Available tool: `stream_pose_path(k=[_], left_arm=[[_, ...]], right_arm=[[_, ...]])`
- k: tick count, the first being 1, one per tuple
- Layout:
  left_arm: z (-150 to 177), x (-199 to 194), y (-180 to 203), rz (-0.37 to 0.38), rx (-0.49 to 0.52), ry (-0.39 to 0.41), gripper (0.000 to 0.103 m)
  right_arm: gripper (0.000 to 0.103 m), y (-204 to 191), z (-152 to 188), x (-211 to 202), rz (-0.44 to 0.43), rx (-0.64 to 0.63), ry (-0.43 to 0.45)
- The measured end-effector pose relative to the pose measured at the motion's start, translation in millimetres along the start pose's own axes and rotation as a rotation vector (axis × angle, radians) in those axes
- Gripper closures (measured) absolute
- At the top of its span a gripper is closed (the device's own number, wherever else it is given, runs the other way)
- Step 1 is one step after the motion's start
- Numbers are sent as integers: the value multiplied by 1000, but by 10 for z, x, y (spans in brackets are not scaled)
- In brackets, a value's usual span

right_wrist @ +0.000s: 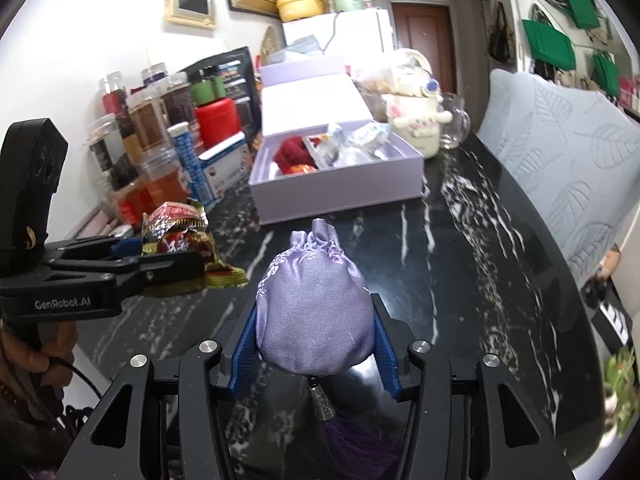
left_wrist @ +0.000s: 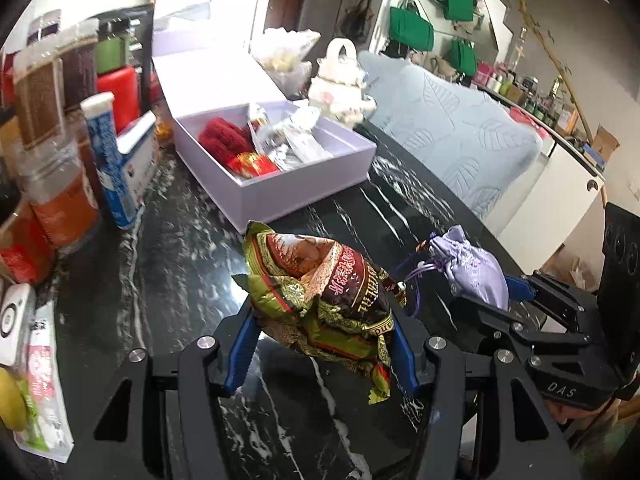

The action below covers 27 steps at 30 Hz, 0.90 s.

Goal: Organize soft objects
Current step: 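Carry the chip bag with the left gripper while the right gripper carries the pouch into the box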

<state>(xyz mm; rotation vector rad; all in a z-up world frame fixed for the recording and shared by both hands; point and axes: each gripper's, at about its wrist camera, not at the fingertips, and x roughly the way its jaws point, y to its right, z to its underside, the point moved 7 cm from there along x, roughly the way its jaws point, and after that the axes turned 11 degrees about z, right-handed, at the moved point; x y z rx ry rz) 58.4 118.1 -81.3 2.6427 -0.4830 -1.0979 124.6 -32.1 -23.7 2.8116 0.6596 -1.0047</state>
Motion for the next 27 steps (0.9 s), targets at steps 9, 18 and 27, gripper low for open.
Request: stream_pose_path(k=[9,18,27], left_arm=[[-325,-208,-26,-24,9,73,46],[-732,-266,-56,-34,35,127,46],[-1206,-257,-19,-33,87,181,46]], right_arm=[[53,-114,-378,-80,-42,-45,66],[53,-135,-752,-111,-59,-84,128],[53,-30,-1182,-31,-62,-78,170]])
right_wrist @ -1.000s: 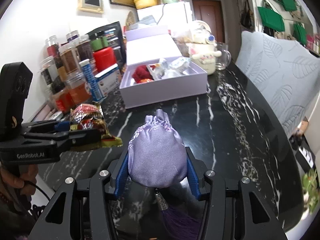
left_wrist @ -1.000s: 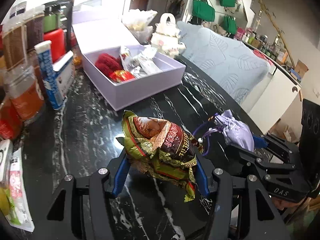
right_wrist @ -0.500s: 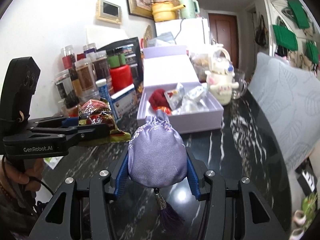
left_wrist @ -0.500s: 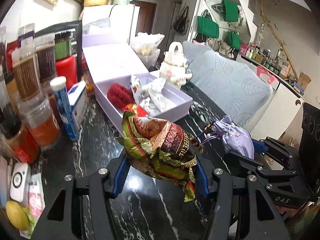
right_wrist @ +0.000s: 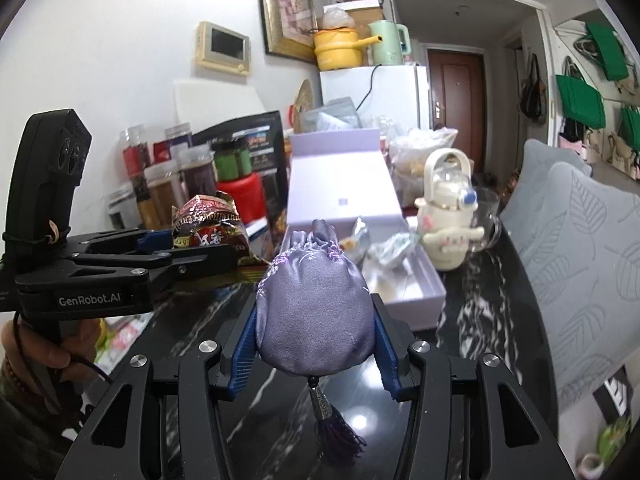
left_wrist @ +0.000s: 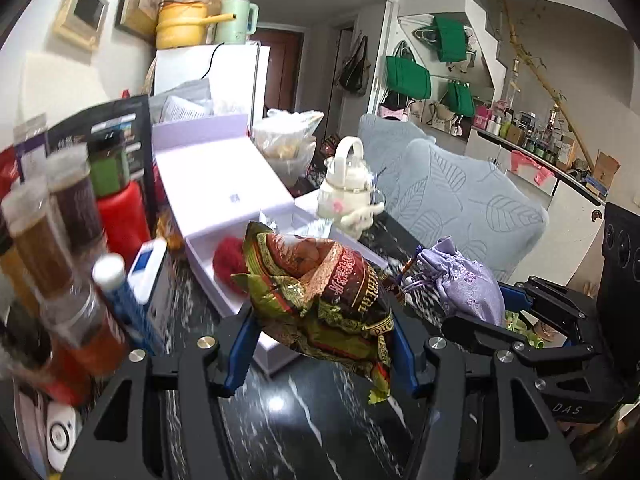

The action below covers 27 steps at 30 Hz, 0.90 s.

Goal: Organize soft objects
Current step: 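Carry the chip bag with the left gripper while the right gripper carries the pouch into the box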

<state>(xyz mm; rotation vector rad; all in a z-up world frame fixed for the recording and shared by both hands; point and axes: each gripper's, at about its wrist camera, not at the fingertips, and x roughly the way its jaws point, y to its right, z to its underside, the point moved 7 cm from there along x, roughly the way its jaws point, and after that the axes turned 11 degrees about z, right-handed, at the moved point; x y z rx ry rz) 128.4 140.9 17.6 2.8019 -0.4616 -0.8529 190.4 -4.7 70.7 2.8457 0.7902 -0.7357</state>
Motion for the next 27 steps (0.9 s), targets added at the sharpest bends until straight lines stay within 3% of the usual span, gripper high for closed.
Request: stream_pose_path(k=[18,27], left_arm=[[-704,434,-291,-27,40,46,46],[-646,806,-531,-56,24,-1,46]], right_arm=[[53,289,-792,535,28,-24,89],[52,279,-826,1046,-19,-16,51]])
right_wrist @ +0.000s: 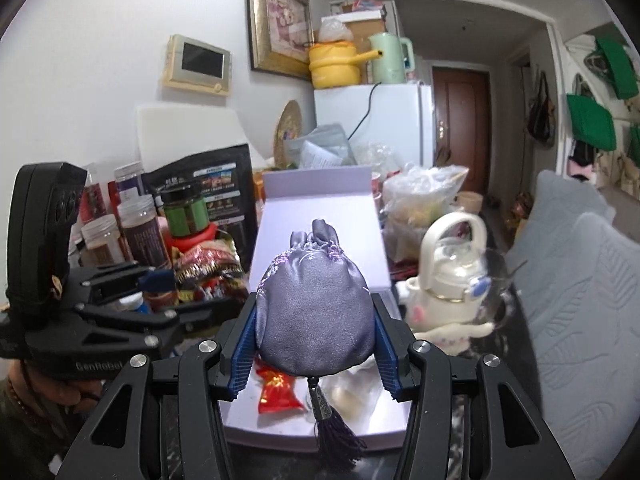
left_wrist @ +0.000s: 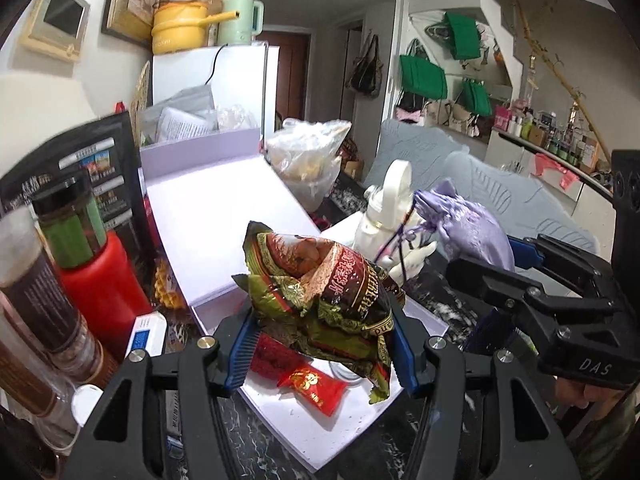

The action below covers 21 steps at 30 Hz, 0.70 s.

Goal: Organize soft objects
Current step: 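Carry the chip bag with the left gripper while the right gripper carries the pouch into the box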

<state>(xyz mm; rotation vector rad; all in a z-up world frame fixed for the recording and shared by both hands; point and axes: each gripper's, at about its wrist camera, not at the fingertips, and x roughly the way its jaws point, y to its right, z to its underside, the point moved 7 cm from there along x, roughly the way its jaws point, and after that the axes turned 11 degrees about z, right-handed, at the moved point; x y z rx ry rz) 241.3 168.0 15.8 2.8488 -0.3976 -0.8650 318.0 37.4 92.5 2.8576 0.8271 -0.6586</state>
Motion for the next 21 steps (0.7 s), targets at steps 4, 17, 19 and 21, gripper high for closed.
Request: stream_pose_path(k=[4,17,19,21], left_arm=[[141,182,-109,-19,-19,-44,46],[470,565,-246,-41,-19,-148,46],[523,618,-268,-44,-24,-163,46],[570,662,-299,-47,-28,-178,46]], right_arm=[[52,-26,135,204,-21,14,-35],[52,-25,436,620,-18,21,-125],[52,-13,487,673,-16,24,-142],[52,-8,552,720,-14,28,-159]])
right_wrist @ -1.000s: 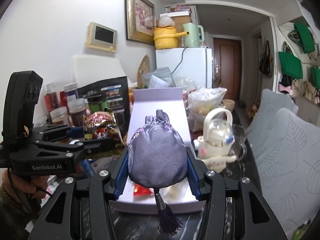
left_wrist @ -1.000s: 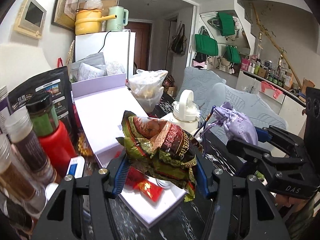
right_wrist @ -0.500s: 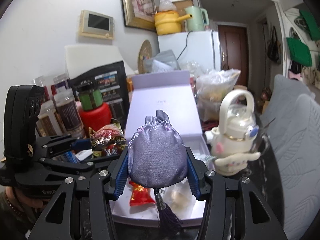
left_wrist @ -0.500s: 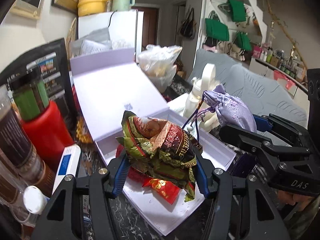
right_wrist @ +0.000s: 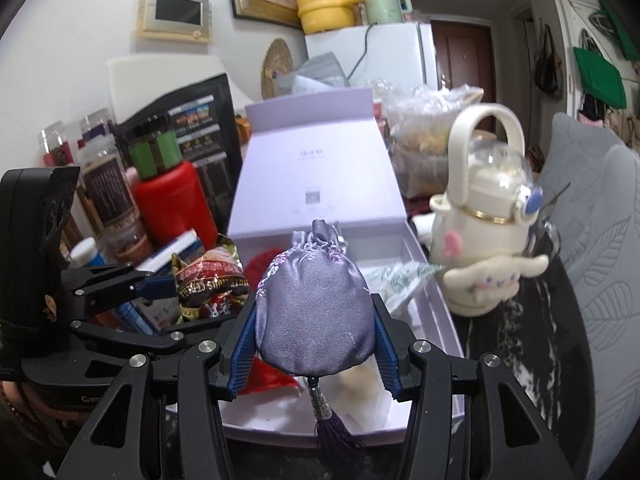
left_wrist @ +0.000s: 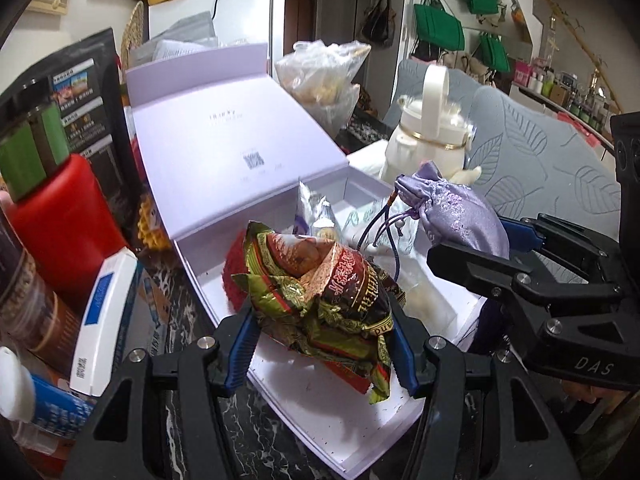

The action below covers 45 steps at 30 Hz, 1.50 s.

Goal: Organize soft objects
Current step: 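Carry the chip bag with the left gripper while the right gripper carries the pouch into the box, then lower and release the chip bag with the left gripper while the right gripper releases the pouch in the box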

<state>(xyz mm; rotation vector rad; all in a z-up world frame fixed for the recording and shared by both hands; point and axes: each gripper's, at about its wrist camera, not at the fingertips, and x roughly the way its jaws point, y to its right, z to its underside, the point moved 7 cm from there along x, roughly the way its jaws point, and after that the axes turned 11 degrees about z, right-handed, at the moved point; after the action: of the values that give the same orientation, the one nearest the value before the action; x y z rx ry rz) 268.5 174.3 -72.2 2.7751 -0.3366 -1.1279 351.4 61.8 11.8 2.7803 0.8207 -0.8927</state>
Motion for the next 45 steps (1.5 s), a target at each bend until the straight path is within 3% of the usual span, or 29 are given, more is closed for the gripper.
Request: stream_pose_path(k=[14,26,38,40,45], left_arm=[[214,298,-91,2,-19,-87,46],[234,338,-92,-9,-5,-100,45],[279,359,-12,-63,43,-156,43],[302,363,16,-76,55,-169,43],[333,361,49,-82,69,-188,42]], right_arm=[[52,31,224,252,12,-11,-68],[49,95,332,358,30,-17,-114],[39,185,367,354,66,13,-145],[31,188,380,359,76,14,-156],[26,241,395,337,101,36,-175]])
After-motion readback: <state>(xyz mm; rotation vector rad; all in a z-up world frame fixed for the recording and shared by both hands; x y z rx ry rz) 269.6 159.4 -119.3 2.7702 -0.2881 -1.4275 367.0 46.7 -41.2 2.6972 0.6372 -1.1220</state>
